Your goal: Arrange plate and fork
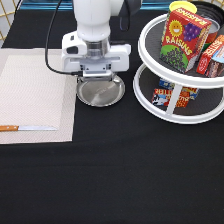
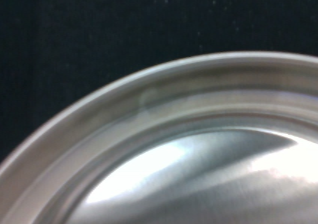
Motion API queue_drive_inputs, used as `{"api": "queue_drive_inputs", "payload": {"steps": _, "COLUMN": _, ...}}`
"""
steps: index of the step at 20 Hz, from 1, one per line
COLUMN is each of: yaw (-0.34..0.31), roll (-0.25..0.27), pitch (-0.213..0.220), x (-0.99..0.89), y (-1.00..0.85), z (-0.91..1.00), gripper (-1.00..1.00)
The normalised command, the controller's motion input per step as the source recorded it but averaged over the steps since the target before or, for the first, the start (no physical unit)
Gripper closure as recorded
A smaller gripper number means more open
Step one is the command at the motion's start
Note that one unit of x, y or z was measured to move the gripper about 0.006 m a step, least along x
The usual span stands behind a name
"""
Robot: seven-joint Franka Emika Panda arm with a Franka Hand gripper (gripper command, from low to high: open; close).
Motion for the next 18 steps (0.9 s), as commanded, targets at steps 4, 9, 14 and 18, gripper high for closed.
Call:
{"api": "queue_drive_inputs", "payload": {"steps": 4, "yaw": 0.0, "roll": 0.024, "pitch": 0.024, "x": 0.56, "y": 0.0, "z": -0.09, "gripper": -1.0}}
{"api": "queue_drive_inputs", "payload": {"steps": 9, "yaw": 0.0, "roll": 0.068, "pitch": 0.061, "x": 0.51, "y": -0.2, "z": -0.01, "gripper": -1.0}}
{"api": "queue_drive_inputs", "payload": {"steps": 14, "yaw": -0.03, "roll": 0.09, "pitch": 0.06, "x": 0.24, "y": -0.43, "z": -0.08, "gripper": -1.0}}
{"api": "queue_drive_inputs", "payload": {"steps": 18, "yaw": -0.054, "roll": 0.066, "pitch": 0.069, "x": 0.13, "y": -0.43, "z": -0.03, "gripper": -1.0}}
